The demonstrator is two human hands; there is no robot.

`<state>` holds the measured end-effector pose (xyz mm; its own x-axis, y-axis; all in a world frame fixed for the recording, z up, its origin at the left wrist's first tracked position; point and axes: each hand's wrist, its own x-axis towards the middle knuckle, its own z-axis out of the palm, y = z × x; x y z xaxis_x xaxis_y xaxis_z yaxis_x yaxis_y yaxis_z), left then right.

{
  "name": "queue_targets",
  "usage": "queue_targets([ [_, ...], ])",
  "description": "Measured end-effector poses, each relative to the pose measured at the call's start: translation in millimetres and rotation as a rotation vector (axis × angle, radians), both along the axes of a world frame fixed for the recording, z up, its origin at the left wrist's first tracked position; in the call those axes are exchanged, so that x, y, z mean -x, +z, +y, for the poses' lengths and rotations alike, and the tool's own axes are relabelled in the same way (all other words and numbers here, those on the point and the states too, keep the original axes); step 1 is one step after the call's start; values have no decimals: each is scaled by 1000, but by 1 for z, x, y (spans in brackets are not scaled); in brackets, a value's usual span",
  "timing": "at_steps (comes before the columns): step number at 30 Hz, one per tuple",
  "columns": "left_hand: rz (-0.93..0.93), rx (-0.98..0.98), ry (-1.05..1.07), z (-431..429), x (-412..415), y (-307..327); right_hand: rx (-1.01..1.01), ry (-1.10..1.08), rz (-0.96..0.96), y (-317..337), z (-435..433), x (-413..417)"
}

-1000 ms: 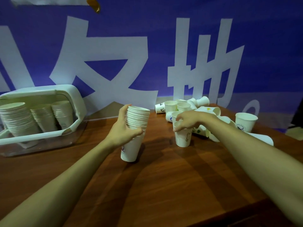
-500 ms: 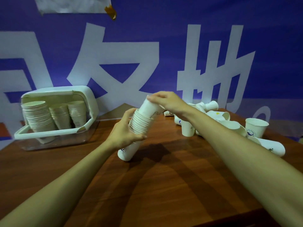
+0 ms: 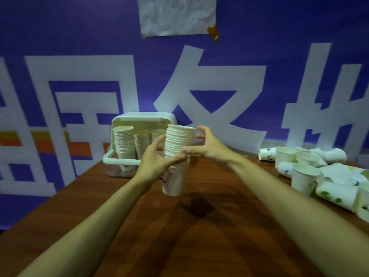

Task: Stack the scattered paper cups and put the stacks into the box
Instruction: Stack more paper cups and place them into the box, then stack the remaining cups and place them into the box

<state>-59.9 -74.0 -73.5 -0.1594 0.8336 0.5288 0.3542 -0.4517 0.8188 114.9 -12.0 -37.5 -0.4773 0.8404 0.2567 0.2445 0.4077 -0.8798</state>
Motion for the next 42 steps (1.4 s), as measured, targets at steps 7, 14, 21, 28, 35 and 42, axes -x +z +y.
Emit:
queue_targets([
  [7,-211,-4,25,32,67,8,-70,151,-56,-2,26,82],
  [14,-58,-32,11,76,115,30,-208,32,84,3,78,138],
  [21,109,26,70,107,142,-6,-231,-19,-135,-36,112,171],
  [28,249,111,277,131,157,-32,-222,-72,-183,-55,135,187],
  [35,271,122,470,147,155,-38,-179,-102,-161,-58,152,194],
  [42,299,145,486,133,153,-41,-153,-84,-229,-57,150,189],
])
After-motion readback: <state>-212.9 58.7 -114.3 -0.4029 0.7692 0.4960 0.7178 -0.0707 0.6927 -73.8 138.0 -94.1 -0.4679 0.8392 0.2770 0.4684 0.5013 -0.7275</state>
